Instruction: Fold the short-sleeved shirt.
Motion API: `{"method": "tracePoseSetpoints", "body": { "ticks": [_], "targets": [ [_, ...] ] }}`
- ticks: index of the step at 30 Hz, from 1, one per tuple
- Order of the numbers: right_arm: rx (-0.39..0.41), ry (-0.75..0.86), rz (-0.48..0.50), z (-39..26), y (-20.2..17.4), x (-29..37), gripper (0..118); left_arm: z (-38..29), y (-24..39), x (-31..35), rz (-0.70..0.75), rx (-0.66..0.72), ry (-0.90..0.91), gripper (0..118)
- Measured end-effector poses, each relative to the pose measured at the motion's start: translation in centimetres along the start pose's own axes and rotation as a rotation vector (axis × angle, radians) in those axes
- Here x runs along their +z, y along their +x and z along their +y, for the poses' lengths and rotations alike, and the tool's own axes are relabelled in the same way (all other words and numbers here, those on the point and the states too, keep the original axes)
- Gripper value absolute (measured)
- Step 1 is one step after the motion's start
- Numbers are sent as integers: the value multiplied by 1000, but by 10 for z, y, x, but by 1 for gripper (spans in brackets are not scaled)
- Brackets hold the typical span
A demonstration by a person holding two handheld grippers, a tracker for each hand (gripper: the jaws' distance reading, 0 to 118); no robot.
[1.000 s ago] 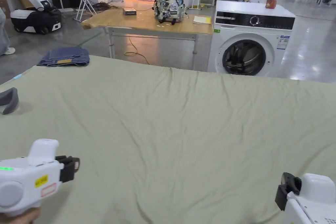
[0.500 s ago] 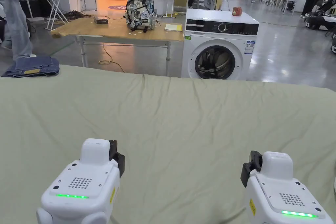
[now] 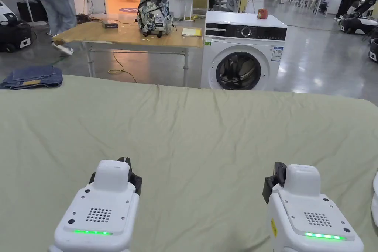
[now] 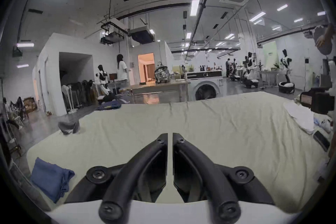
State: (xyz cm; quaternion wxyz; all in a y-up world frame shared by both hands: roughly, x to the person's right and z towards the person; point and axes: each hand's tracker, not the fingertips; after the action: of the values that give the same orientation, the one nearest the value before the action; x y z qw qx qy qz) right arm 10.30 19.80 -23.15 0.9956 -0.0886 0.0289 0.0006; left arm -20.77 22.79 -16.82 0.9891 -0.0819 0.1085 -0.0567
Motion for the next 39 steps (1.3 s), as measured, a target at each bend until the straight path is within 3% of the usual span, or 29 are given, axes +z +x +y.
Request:
{"method": "tracePoseSetpoints", "body": {
  "ticks": [2, 3, 4, 8, 13, 18, 22, 27, 34, 39],
  "targets": [
    [17, 5, -4, -1, 1, 0, 48, -3, -1, 0, -4, 7, 7, 28],
    [20, 2, -6, -1, 1, -1, 67, -1, -3, 1, -17, 25, 10, 45],
    [18, -1, -8, -2, 1, -1, 74, -1, -5, 1, -30, 50, 6, 55],
    [18, 4, -19, -4, 1, -1, 77, -1, -8, 0, -41, 86, 4, 59],
    [4, 8, -35, -5, -5, 0, 90, 2, -9, 3, -47, 85, 27, 72],
    [-69, 22, 56, 2, 1, 1, 90, 6, -13, 0, -77, 95, 8, 73],
    [-35, 17, -18, 19, -12, 19, 90, 8, -19, -1, -57, 111, 7, 73],
    [-99, -25, 34, 25, -9, 8, 90, 10, -25, -6, -42, 137, -24, 73],
    [-66, -40, -92, 36, -23, 5, 93, 10, -28, -6, -36, 121, -6, 73],
    [-94, -53, -103, 42, -27, 8, 93, 11, -31, -9, -44, 130, 2, 73]
  ]
}}
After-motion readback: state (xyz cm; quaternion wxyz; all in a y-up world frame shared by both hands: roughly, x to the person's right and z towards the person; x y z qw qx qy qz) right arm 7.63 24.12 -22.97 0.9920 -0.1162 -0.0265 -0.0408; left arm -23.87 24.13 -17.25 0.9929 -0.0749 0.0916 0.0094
